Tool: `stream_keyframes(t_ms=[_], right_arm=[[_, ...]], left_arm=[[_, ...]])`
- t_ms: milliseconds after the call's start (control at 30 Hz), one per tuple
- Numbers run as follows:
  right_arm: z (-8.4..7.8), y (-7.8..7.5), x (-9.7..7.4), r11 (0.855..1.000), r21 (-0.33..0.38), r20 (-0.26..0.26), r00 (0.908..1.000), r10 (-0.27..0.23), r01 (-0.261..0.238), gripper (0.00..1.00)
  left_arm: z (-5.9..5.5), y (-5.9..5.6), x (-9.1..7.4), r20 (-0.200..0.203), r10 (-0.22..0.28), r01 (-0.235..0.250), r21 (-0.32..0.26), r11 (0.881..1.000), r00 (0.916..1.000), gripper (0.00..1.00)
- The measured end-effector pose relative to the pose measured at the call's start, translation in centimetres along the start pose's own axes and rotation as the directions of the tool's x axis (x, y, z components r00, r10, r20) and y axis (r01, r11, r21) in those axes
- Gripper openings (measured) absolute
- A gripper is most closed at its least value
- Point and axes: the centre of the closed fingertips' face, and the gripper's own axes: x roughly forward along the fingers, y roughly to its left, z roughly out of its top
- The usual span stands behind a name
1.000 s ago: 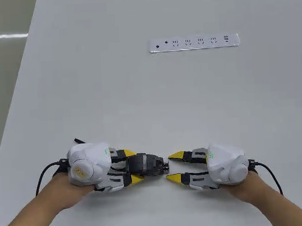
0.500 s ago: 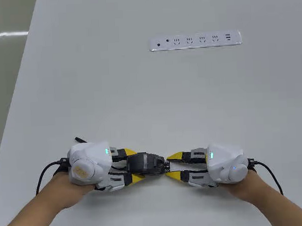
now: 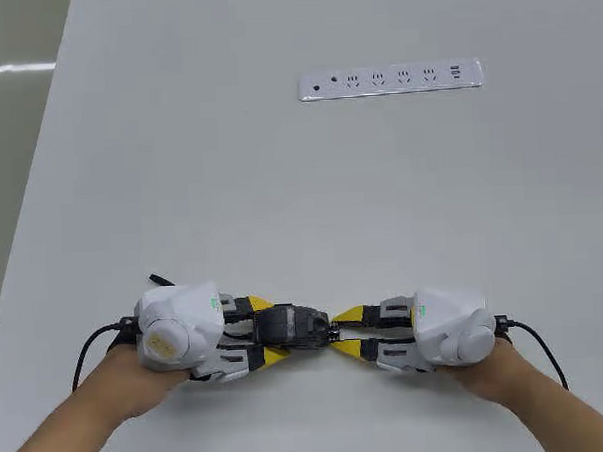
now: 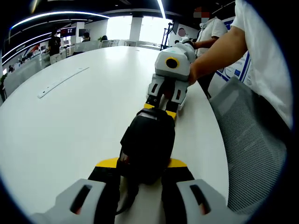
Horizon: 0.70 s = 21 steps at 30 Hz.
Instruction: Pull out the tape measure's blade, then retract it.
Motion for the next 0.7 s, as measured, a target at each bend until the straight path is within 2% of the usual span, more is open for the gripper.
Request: stream_keyframes(t_ms=[700], right_arm=[[-0.03,0.08,-0.07,1.0,0.019,0.015,0.9998,-0.014,0.013,0.12]], left_arm=[[-0.13,0.09,-0.02,0.002,0.008,-0.008,0.001,1.0,1.0,0.3]])
